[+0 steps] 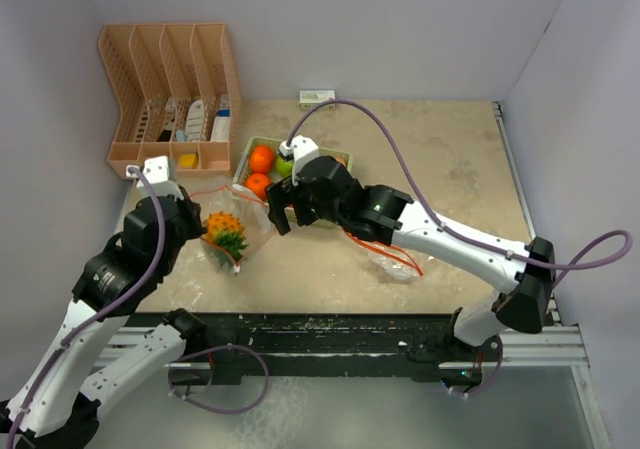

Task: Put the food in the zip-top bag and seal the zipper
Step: Pick up the fake fruit from the bin.

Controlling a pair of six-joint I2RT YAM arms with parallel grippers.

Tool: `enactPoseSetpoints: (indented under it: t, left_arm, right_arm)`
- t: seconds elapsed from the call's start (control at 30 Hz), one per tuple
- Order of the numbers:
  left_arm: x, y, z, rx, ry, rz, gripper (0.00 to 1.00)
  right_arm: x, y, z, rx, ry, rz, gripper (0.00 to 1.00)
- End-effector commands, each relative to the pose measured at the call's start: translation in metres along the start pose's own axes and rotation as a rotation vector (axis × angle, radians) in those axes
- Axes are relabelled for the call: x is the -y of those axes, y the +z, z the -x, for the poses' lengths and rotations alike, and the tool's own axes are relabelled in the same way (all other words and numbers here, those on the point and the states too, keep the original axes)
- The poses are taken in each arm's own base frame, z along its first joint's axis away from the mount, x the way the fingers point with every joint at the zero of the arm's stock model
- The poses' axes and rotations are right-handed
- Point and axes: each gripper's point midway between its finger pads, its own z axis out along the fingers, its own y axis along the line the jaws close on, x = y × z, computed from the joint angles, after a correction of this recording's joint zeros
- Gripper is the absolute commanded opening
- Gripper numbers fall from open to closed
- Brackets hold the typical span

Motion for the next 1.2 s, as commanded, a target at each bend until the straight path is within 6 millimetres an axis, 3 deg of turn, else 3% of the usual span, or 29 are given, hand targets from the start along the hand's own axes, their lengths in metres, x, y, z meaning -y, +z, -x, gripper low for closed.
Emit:
enactPoseSetpoints:
  t: [0.0, 0.17, 0.37, 0.47, 0.67, 0.97, 1.17]
  left_arm:
    - [-0.009, 0.01, 0.011, 0.052, 0.031, 0.082, 0.0]
    - [-0.025, 0.016, 0.009, 0.064, 0.051, 0.181, 0.0]
    - [-0.026, 0.023, -0.001, 0.038, 0.072, 0.197, 0.0]
    - [-0.029, 0.021, 0.001, 0.053, 0.06, 0.204, 0.0]
    - [-0.037, 0.003, 0.022, 0.14, 0.027, 0.201, 0.0]
    - [-0.04, -0.005, 0.026, 0.169, 0.007, 0.188, 0.0]
    - [-0.041, -0.007, 0.024, 0.168, 0.01, 0.181, 0.0]
  right_arm:
    - [-0.006, -0.03, 0.022, 0.098, -0.014, 0.083, 0.97]
    - [0.015, -0.04, 0.014, 0.11, 0.009, 0.021, 1.0]
    - [0.027, -0.056, 0.051, 0.24, 0.088, 0.047, 1.0]
    - [0.057, -0.035, 0.057, 0.201, 0.151, -0.022, 0.99]
    - [0.108, 0.029, 0.046, 0.088, 0.143, -0.25, 0.99]
    - [0.141, 0.111, 0.043, 0.009, 0.116, -0.34, 1.0]
    - [0.156, 0.159, 0.005, -0.102, 0.106, -0.353, 1.0]
